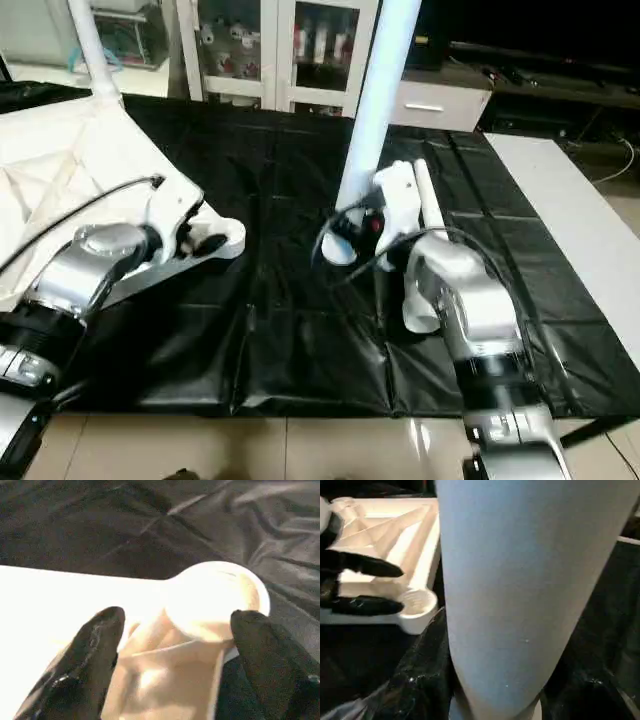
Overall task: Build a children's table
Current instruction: Pick table leg
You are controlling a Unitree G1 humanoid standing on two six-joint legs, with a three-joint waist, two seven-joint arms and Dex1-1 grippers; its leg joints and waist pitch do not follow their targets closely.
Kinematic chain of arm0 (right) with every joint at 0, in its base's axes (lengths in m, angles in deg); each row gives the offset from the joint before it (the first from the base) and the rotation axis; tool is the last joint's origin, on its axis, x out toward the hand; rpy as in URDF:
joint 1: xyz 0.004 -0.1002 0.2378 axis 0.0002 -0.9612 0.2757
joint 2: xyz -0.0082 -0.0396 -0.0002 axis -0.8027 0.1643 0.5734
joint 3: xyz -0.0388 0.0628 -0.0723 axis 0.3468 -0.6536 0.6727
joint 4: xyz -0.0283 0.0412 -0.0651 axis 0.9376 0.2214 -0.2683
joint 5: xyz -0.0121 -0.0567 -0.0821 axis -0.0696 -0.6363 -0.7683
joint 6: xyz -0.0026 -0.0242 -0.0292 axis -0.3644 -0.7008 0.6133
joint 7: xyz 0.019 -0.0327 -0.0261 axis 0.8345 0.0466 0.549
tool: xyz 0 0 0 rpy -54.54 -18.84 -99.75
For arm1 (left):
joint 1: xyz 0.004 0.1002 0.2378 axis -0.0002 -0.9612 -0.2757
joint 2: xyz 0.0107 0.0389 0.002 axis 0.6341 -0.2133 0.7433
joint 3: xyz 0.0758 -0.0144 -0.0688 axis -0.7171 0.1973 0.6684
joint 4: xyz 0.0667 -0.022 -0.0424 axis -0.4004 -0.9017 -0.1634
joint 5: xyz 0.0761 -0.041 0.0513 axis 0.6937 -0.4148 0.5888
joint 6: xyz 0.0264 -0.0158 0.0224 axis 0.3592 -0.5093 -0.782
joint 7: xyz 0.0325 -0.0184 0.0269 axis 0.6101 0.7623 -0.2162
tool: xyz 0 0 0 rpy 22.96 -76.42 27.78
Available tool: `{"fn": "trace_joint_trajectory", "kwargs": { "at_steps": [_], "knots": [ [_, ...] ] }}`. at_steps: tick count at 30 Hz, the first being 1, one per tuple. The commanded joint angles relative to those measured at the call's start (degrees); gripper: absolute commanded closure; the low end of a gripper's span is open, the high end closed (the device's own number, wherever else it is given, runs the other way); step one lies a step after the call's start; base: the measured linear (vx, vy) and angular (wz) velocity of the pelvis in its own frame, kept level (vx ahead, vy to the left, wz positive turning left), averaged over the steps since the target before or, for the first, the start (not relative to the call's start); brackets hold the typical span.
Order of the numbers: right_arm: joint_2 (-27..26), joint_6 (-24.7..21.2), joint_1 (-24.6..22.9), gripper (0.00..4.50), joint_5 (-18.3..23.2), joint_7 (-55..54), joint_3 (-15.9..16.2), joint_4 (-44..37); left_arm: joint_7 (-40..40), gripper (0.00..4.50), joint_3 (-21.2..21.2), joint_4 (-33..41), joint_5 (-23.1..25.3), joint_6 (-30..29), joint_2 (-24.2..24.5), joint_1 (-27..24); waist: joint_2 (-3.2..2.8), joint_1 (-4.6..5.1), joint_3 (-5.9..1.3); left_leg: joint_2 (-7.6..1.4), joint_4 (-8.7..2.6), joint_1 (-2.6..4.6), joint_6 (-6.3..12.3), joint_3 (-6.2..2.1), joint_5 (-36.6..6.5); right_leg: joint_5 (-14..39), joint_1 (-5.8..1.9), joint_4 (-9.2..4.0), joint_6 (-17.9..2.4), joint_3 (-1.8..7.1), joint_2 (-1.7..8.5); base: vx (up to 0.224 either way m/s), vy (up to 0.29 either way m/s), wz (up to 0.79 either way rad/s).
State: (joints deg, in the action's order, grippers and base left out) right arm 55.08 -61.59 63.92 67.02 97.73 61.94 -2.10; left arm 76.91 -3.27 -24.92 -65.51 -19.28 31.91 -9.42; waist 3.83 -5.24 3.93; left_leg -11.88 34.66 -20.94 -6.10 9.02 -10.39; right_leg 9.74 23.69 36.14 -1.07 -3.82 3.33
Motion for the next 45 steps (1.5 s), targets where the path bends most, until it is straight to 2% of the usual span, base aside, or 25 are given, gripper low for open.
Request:
{"fn": "trace_joint_trajectory", "kwargs": {
  "at_steps": [1, 2, 6, 9, 10, 16, 17, 22, 25, 26, 29, 31, 35, 38, 42, 44, 45],
  "knots": [
    [1.18, -1.44, -0.98, 2.63, 1.05, 0.62, 0.06, -3.64, -0.57, 0.67, 1.04, 2.00, 0.36, -3.04, 1.24, -0.19, -1.88, -0.15, -4.69, -1.03, -4.19, 0.75, -2.37, -0.10, -10.96, 7.45, -3.75, -3.86, -10.33, 2.74, 4.05, 0.000, 0.000, 0.00],
    [1.43, -1.66, -1.35, 2.63, 1.19, 0.84, 0.04, -4.10, -0.43, 0.67, 1.24, 2.69, 0.13, -3.67, 1.51, -0.53, -2.20, -0.05, -4.60, -1.01, -4.18, 0.75, -2.51, -0.13, -11.57, 7.96, -3.70, -3.86, -10.66, 2.77, 4.08, 0.000, 0.000, 0.00],
    [2.15, -2.35, -2.49, 2.63, 1.58, 1.40, 0.00, -5.55, 1.65, 0.67, 1.24, 4.41, -0.08, -5.94, 2.56, -2.05, -1.93, -0.07, -4.60, -1.00, -4.15, 0.79, -2.24, 0.00, -11.07, 8.85, -3.68, -3.98, -10.67, 2.83, 4.07, 0.000, 0.000, 0.00],
    [2.45, -3.07, -3.21, 2.63, 1.67, 1.58, -0.07, -6.56, 4.69, 0.67, 1.99, 5.78, -1.76, -6.41, 1.67, -2.93, -2.14, -0.01, -4.54, -0.95, -4.15, 0.76, -2.20, 0.00, -11.30, 9.45, -3.54, -4.14, -10.81, 2.79, 4.05, 0.000, 0.000, 0.00],
    [2.46, -3.40, -3.44, 2.63, 1.47, 1.61, -0.04, -6.83, 5.73, 0.67, 1.84, 6.34, -2.11, -6.19, 1.42, -3.10, -1.83, 0.04, -4.53, -0.99, -4.18, 0.74, -2.13, 0.04, -11.64, 10.14, -3.54, -4.22, -10.66, 2.81, 4.06, 0.000, 0.000, 0.00],
    [2.84, -4.12, -3.51, 2.63, 1.63, 1.80, 0.46, -7.45, 8.24, 0.67, 1.85, 9.51, -3.48, -8.69, 2.25, -4.00, -1.88, -0.03, -4.52, -1.06, -4.22, 0.75, -2.04, 0.03, -11.27, 10.17, -3.45, -4.13, -10.63, 2.84, 4.14, 0.000, 0.000, 0.00],
    [2.96, -4.14, -3.48, 2.63, 1.64, 1.86, 0.61, -7.46, 8.39, 0.67, 1.30, 9.65, -2.75, -8.58, 2.76, -4.16, -1.70, 0.05, -4.51, -0.99, -4.20, 0.70, -1.82, 0.08, -11.25, 10.28, -3.46, -4.21, -10.49, 2.83, 4.08, 0.000, 0.000, 0.00],
    [3.27, -4.42, -3.26, 2.63, 1.67, 2.78, 1.20, -7.46, 7.76, 0.67, -0.13, 6.79, 1.48, -7.57, 3.88, -4.08, -1.52, 0.08, -4.43, -0.95, -4.23, 0.69, -1.54, 0.08, -10.98, 11.76, -3.44, -4.35, -9.35, 2.86, 4.11, 0.000, 0.000, 0.00],
    [3.34, -4.43, -3.24, 2.63, 1.62, 3.04, 1.34, -7.44, 7.66, 0.67, -0.11, 6.40, 1.70, -7.42, 3.86, -3.96, -1.56, 0.03, -4.47, -1.00, -4.23, 0.73, -1.58, 0.07, -10.94, 12.02, -3.39, -4.36, -9.25, 2.87, 4.16, 0.000, 0.000, 0.00],
    [3.39, -4.48, -3.20, 2.63, 1.63, 3.30, 1.49, -7.45, 8.19, 1.01, 1.11, 6.62, 0.13, -8.11, 3.29, -3.75, -1.59, -0.08, -4.52, -1.06, -4.19, 0.75, -1.59, 0.06, -10.62, 11.17, -3.35, -4.24, -9.67, 2.89, 4.22, 0.000, 0.000, 0.00],
    [3.66, -4.58, -2.89, 2.63, 1.69, 4.02, 1.87, -7.44, 10.29, 1.14, 2.65, 6.54, -2.50, -9.94, 2.97, -3.30, -1.59, -0.21, -4.50, -1.00, -4.22, 0.67, -1.63, 0.10, -10.16, 10.26, -3.37, -4.14, -10.37, 2.83, 4.22, 0.000, 0.000, 0.00],
    [3.71, -4.61, -2.72, 2.63, 1.77, 4.23, 1.96, -7.46, 10.85, 1.46, 2.25, 5.89, -2.02, -9.98, 3.34, -3.30, -1.65, -0.14, -4.45, -1.00, -4.27, 0.67, -1.69, 0.06, -10.81, 10.61, -3.36, -4.21, -10.25, 2.82, 4.17, 0.000, 0.000, 0.00],
    [3.62, -4.65, -2.36, 2.63, 1.92, 4.75, 2.22, -7.58, 12.58, 1.74, 1.96, 5.01, -1.10, -10.43, 3.75, -3.20, -1.75, -0.15, -4.44, -0.96, -4.31, 0.69, -1.65, 0.01, -11.29, 11.93, -3.38, -4.39, -9.58, 2.83, 4.24, 0.000, 0.000, 0.00],
    [3.57, -4.64, -2.31, 2.63, 1.87, 4.96, 2.32, -7.62, 13.68, 1.98, 1.57, 5.17, -1.20, -10.81, 4.05, -3.20, -1.86, -0.16, -4.44, -1.03, -4.32, 0.71, -1.78, -0.03, -11.37, 11.56, -3.35, -4.31, -9.88, 2.83, 4.27, 0.000, 0.000, 0.00],
    [3.54, -4.58, -2.18, 2.63, 1.82, 5.13, 2.50, -7.59, 14.52, 2.43, 0.80, 5.40, -0.75, -11.37, 4.60, -3.21, -1.85, -0.16, -4.46, -1.03, -4.34, 0.74, -1.78, -0.03, -11.33, 11.08, -3.38, -4.28, -10.12, 2.84, 4.26, 0.000, 0.000, 0.00],
    [3.58, -4.47, -1.80, 2.63, 1.76, 5.59, 2.67, -7.38, 14.67, 2.64, 0.50, 4.94, 0.18, -12.01, 5.12, -2.97, -1.60, -0.05, -4.47, -1.03, -4.32, 0.70, -1.64, 0.00, -11.28, 10.91, -3.44, -4.24, -10.12, 2.84, 4.20, 0.000, 0.000, 0.00],
    [3.59, -4.44, -1.72, 2.63, 1.74, 5.69, 2.69, -7.31, 14.70, 2.64, 0.60, 4.78, 0.25, -12.01, 5.17, -2.90, -1.70, -0.08, -4.39, -1.03, -4.36, 0.73, -1.65, -0.01, -11.47, 11.54, -3.37, -4.30, -10.03, 2.85, 4.25, 0.000, 0.000, 0.00]
  ]
}}
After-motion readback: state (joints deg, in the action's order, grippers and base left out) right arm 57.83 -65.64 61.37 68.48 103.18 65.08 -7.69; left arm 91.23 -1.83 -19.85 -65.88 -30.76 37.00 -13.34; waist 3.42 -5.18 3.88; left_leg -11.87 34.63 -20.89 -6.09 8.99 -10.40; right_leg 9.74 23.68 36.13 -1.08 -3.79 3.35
